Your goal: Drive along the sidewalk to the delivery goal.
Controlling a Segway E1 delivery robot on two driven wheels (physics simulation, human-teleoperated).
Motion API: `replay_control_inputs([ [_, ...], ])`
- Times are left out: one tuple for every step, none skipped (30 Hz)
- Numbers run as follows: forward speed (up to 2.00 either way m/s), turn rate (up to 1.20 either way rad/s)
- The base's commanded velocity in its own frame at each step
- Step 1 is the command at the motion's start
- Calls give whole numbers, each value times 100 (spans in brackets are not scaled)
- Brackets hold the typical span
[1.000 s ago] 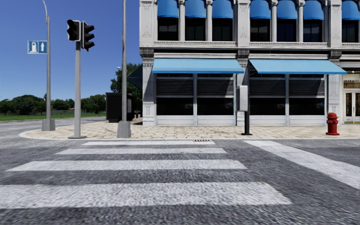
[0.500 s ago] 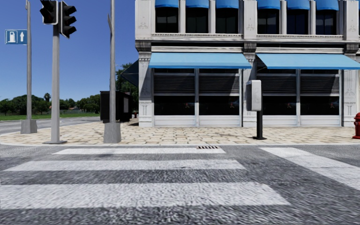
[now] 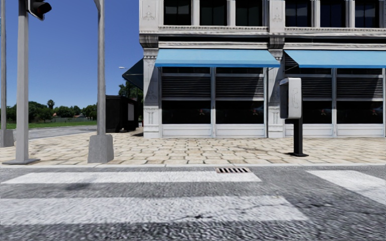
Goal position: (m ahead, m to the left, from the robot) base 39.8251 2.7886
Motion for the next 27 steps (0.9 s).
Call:
replay_control_inputs([
  [200,0],
  [200,0],
  [200,0],
  [200,0],
  [200,0],
  [200,0],
  [200,0],
  [200,0],
  [200,0],
  [200,8],
  [200,16],
  [200,16],
  [200,18],
  [200,19],
  [200,20],
  [200,25],
  [200,25],
  [200,31],
  [200,33],
  [200,34],
  [200,34],
  [200,34],
  [200,34],
  [200,34],
  [200,34],
  [200,34],
  [200,34],
])
